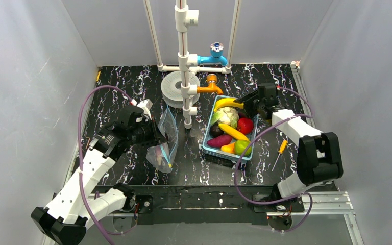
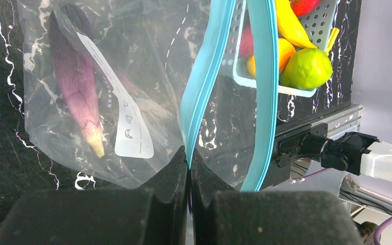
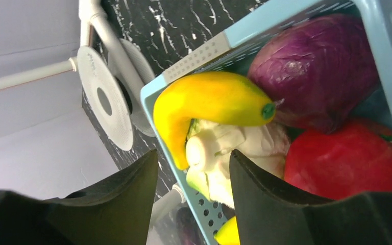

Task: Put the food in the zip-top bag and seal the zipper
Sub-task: Pick up the fake fruit from the zipper food storage bag.

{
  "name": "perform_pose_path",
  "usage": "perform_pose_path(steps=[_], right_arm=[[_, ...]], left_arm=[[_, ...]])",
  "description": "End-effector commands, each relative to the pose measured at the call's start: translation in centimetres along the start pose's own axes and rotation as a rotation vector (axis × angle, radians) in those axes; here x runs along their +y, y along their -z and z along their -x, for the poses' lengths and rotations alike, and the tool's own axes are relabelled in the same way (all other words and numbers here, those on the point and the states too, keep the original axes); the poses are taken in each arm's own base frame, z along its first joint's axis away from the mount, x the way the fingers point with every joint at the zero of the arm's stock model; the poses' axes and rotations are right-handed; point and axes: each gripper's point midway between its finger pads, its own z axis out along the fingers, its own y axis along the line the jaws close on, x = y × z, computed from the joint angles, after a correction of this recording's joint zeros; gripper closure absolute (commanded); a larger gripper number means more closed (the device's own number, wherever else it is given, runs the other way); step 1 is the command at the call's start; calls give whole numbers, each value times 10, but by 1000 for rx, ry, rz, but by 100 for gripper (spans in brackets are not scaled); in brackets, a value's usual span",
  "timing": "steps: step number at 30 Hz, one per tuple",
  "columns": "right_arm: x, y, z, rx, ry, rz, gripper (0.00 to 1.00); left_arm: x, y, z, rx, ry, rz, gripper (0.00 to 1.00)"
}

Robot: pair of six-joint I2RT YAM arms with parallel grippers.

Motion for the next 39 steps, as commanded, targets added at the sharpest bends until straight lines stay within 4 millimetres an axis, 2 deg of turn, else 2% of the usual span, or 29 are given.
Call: perform_pose_path(steps=[1,6,14,21,39], right_arm=[[16,-16,-1,-19,-111,45,39],[8,-28,7,-100,-134,-6,35],[-5,-37,4,-178,-199,-91,28],[-1,-40,11,-248,-206,-123,27],[-10,-56,20,-371,-281,-146,29]], left_arm=[[-10,7,7,-18,-25,-35,100],[-14,5,7,-8,-28,-53,100],[-15,2,4,24,-30,-58,100],[-16,3,3,31,-55,-70,100],[-16,2,-6,83,-120,-90,100]])
